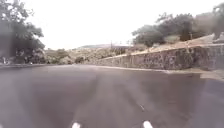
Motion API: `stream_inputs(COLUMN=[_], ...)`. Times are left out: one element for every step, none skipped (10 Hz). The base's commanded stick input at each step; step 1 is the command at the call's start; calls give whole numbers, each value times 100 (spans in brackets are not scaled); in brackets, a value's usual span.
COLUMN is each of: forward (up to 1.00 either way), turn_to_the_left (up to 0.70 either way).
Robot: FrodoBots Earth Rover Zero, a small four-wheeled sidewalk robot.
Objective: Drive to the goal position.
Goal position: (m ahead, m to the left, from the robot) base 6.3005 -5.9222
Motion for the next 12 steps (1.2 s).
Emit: stream_inputs(forward=[70,70,70,70,70,70,70,70,70,70,70,70], turn_to_the_left=[0,0,0,0,0,0,0,0,0,0,0,0])
